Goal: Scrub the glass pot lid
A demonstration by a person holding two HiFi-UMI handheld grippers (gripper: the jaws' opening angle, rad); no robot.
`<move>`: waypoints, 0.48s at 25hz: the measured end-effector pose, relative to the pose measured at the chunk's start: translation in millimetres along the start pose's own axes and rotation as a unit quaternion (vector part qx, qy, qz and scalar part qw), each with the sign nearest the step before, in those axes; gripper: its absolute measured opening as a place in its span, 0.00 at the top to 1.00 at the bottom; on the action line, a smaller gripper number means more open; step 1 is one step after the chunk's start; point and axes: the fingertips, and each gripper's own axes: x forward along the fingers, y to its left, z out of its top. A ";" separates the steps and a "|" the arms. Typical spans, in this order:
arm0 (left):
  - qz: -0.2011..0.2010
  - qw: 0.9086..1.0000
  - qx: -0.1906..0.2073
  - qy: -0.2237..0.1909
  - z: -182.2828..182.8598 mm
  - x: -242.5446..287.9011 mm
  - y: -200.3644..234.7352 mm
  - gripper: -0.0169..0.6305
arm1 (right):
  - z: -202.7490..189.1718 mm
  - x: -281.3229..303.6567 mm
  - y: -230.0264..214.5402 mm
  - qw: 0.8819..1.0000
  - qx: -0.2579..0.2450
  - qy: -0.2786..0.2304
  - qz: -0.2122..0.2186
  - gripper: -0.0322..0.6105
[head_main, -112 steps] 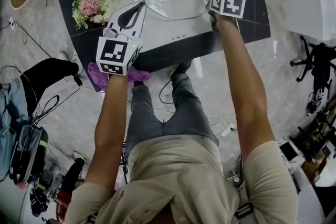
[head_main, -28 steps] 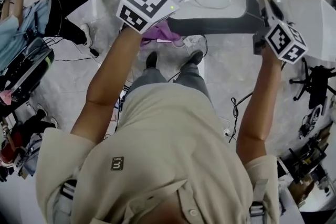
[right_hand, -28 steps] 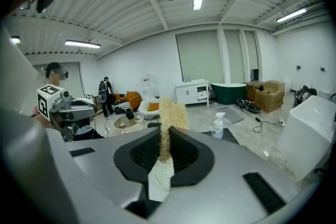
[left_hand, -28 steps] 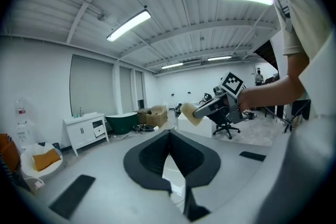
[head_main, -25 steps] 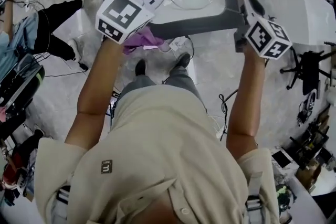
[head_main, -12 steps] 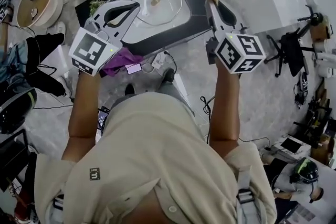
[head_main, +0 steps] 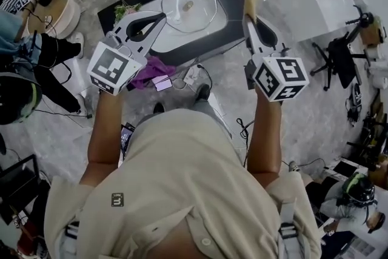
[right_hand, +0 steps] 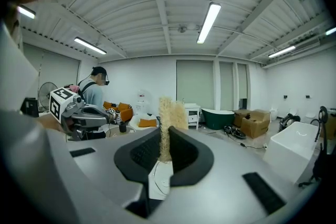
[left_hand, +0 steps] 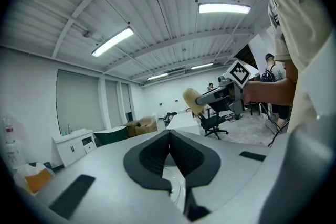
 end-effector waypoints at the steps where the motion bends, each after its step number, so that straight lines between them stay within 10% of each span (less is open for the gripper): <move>1: -0.001 1.000 0.000 0.000 -0.3 -2.1 -1.4 0.95 | -0.4 -3.0 1.7 1.000 -0.001 0.001 -0.001 0.89; 12: -0.013 1.000 0.005 -0.006 2.1 -12.8 -10.3 0.95 | -6.7 -27.3 6.8 1.000 0.000 0.007 -0.021 0.89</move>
